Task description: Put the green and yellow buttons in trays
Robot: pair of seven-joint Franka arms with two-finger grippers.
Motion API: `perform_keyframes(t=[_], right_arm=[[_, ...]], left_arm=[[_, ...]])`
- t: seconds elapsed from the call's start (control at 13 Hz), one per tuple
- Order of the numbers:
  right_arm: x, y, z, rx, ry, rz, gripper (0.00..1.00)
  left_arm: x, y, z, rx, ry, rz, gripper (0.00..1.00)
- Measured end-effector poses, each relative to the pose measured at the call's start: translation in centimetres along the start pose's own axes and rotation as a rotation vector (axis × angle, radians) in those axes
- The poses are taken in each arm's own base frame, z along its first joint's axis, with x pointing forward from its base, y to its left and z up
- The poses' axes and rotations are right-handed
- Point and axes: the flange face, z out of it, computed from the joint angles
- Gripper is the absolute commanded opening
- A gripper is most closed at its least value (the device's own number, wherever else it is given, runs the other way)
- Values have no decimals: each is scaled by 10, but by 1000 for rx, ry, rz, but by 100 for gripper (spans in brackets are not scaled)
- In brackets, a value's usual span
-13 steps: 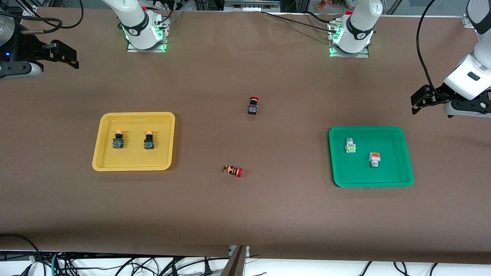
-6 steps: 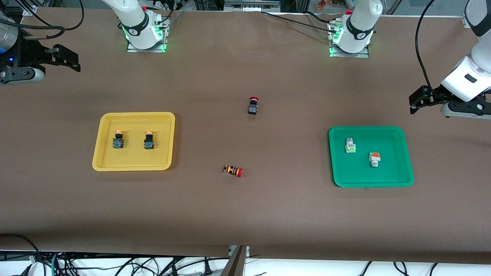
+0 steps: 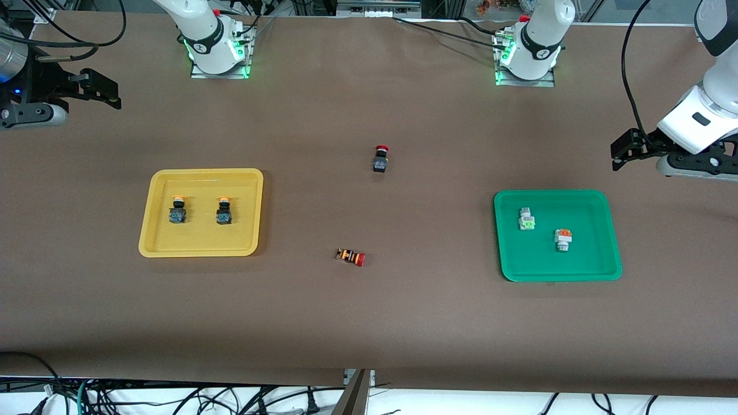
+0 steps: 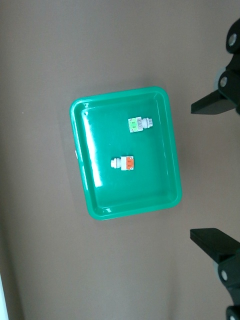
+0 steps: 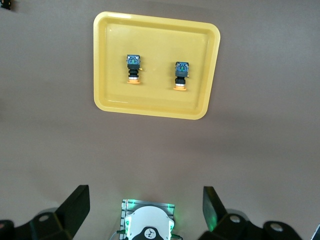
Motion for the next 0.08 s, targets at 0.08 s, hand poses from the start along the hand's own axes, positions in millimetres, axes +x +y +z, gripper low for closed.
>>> perform_keyframes(t=[0.08], right_arm=[[0,0,0,0,0,0,100]], left_arm=[[1,0,-1,0,-1,0,100]])
